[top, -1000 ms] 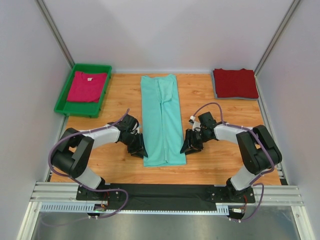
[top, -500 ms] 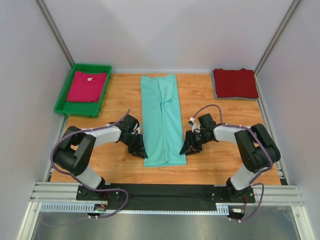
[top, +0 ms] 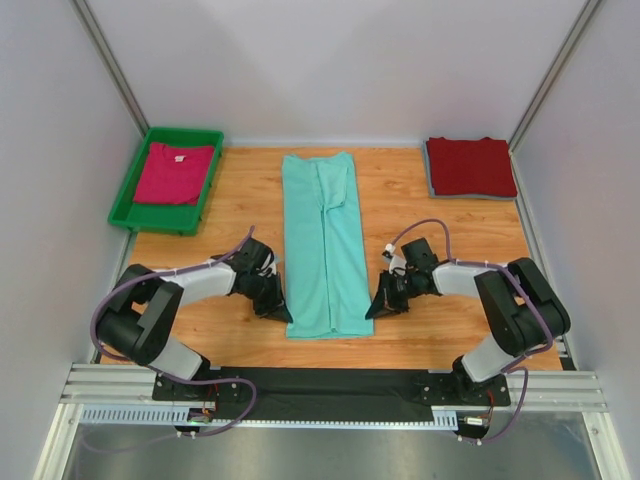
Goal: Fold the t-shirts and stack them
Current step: Fold the tshirt
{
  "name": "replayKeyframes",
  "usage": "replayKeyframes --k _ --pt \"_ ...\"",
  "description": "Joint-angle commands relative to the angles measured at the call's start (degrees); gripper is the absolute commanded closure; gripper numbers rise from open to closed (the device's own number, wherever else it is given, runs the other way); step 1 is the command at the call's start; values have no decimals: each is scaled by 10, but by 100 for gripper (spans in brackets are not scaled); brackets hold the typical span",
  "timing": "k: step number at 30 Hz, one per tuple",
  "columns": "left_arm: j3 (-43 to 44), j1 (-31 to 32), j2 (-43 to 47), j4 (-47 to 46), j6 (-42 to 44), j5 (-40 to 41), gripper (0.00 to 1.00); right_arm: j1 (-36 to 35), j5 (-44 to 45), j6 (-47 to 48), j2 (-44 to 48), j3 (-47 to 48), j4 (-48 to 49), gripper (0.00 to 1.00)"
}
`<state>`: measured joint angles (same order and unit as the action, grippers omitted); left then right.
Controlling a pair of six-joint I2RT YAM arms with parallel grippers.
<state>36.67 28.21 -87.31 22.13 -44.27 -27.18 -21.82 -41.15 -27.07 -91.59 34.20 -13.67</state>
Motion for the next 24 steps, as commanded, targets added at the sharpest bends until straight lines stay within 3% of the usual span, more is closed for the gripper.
replayKeyframes --k 1,6,9,16,20,24 --pt "-56 25 26 10 -17 60 100 -3 40 -3 24 -46 8 100" --pt "-104 74 101 12 -86 61 100 -28 36 -43 114 -112 5 100" --pt "-142 94 197 29 -124 68 100 -53 41 -84 198 -154 -2 100" --pt "-179 134 358 106 -197 74 100 -93 70 -134 364 -185 -98 100" --pt "-167 135 384 94 -221 74 100 -94 61 -148 356 -186 -79 100" --pt "-107 135 322 103 -200 76 100 -93 62 -125 305 -135 -79 100"
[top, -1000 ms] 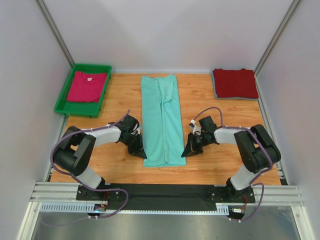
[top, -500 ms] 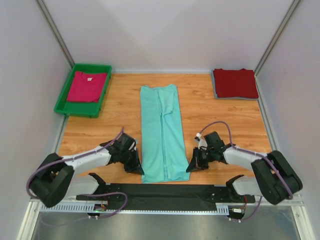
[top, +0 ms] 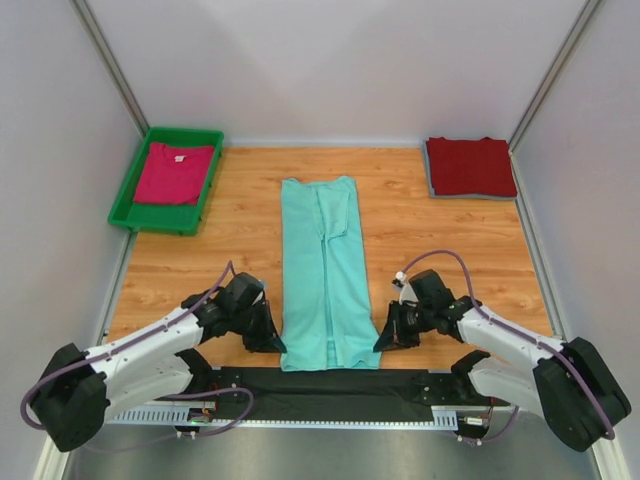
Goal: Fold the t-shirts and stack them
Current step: Fold the tshirt
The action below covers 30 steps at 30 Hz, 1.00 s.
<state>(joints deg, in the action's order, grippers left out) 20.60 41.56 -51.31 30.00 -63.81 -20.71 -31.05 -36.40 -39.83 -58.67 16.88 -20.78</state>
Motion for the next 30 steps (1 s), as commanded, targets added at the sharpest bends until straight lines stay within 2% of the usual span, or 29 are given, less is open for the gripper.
replayKeyframes --k 1,5,10,16,22,26,30 --pt "91 1 -48 29 8 27 100 -1 19 18 -30 54 -22 100" --pt "183 -36 -106 45 44 38 100 19 30 70 -82 161 -64 100" --pt "306 -128 -211 55 110 21 100 69 21 130 -215 325 -127 100" --pt "429 -180 -351 75 171 -6 100 106 -9 176 -374 490 -172 100" --pt "456 -198 -424 66 178 -19 100 125 -23 198 -463 576 -201 100" --pt "445 -224 -438 45 176 -24 100 138 -34 208 -491 591 -198 100" --pt "476 -233 -459 55 193 -21 100 144 -41 211 -512 611 -199 100"
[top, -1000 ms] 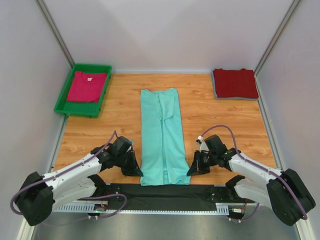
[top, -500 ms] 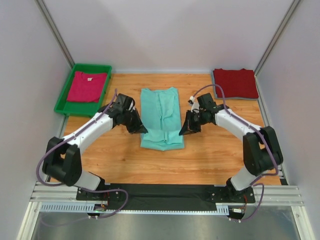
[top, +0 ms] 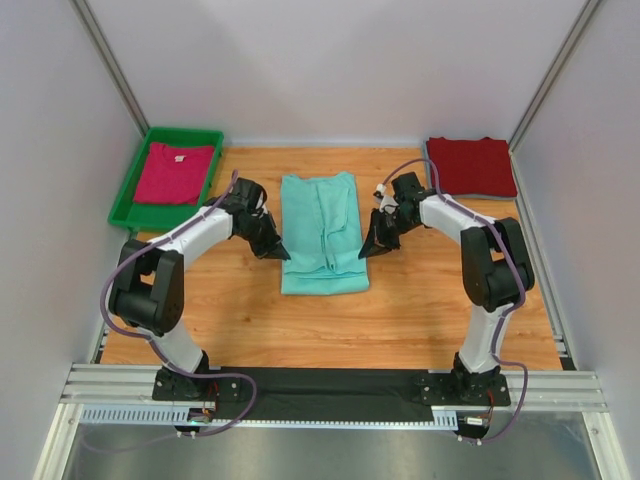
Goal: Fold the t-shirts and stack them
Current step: Fold the tshirt
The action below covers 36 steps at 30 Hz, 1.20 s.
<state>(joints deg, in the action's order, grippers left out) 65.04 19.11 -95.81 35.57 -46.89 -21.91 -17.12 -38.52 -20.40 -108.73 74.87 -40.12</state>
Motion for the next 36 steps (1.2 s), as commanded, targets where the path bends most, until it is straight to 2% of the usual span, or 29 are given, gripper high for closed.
replayKeyframes --k 1,10,15,23,25,26,28,29,30,32,34,36 --pt "40 -9 -19 7 28 -8 100 6 -24 15 -13 33 -3 100" --pt "100 -22 -59 13 26 8 100 17 -27 -16 -55 95 14 100" --pt "160 -30 -125 42 37 -2 100 22 -31 -31 -92 132 14 100" --pt "189 -35 -184 50 41 -2 100 32 -37 -27 -143 160 7 99" --pt "193 -39 -192 62 44 5 95 35 -32 -24 -148 163 6 94" --pt "199 -40 -192 65 54 15 85 39 -25 -14 -151 170 -7 90" --pt "213 -40 -179 89 72 36 73 44 9 0 -148 185 -35 75" --pt "224 -40 -169 100 90 61 64 44 29 22 -133 198 -73 63" --pt "228 -39 -156 122 100 74 61 43 81 30 -119 200 -92 59" --pt "222 -36 -109 134 125 100 57 36 124 41 -64 175 -115 49" --pt "209 -23 -64 143 134 106 56 19 164 28 -26 144 -107 46" --pt "175 -8 -23 131 134 93 60 1 196 -2 19 98 -92 46"
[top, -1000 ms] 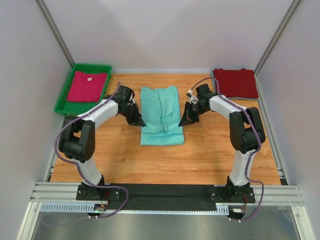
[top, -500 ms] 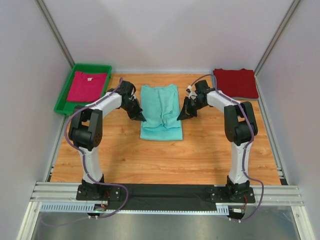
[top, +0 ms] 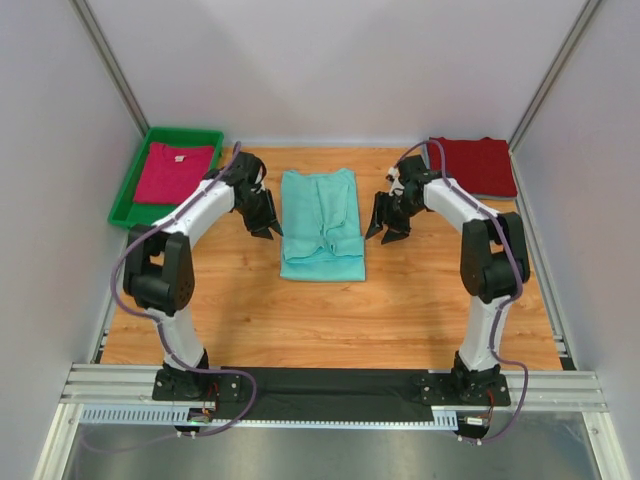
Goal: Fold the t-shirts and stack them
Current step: Fold the tshirt
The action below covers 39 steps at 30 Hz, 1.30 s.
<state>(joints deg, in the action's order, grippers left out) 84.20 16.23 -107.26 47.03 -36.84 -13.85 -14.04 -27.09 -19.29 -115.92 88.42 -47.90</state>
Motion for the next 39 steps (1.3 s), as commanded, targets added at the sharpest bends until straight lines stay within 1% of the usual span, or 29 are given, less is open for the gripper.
replayKeyframes --k 1,2,3,4,6,7,8,10,15,20,23,29,30,35,37,38,39 --pt "-33 41 102 4 29 5 62 -54 98 -28 103 -52 9 47" --pt "-69 51 113 -12 17 -14 66 -70 113 -57 111 -67 26 49" --pt "-86 63 122 -44 8 -19 68 -86 146 -70 122 -87 40 50" --pt "-118 76 122 -58 -14 -31 73 -121 164 -84 124 -91 63 50" --pt "-145 81 113 -106 -38 -54 77 -159 213 -101 122 -97 92 50" --pt "-158 82 111 -124 -56 -62 78 -193 231 -102 109 -91 104 49" --pt "-179 84 108 -154 -59 -67 79 -207 245 -102 102 -85 110 49" --pt "-181 83 92 -162 -55 -56 79 -234 293 -104 75 -75 119 48" --pt "-166 83 57 -153 -50 -47 80 -254 339 -90 45 -66 128 47" --pt "-182 83 53 -149 -53 -37 80 -261 346 -91 32 -69 135 47" --pt "-190 82 50 -149 -55 -38 80 -268 364 -87 24 -70 145 47" --pt "-205 83 48 -150 -60 -37 81 -274 412 -98 -2 -45 153 46" --pt "-207 83 47 -150 -60 -36 81 -275 434 -105 -6 -41 154 45" --pt "-211 83 44 -145 -56 -29 81 -275 491 -115 -33 10 173 43" --pt "-217 83 41 -149 -57 -34 81 -273 513 -104 -47 45 171 42" --pt "-219 83 38 -149 -57 -35 81 -271 513 -100 -66 92 168 42" --pt "-220 83 34 -150 -57 -34 81 -268 513 -93 -76 117 164 42"
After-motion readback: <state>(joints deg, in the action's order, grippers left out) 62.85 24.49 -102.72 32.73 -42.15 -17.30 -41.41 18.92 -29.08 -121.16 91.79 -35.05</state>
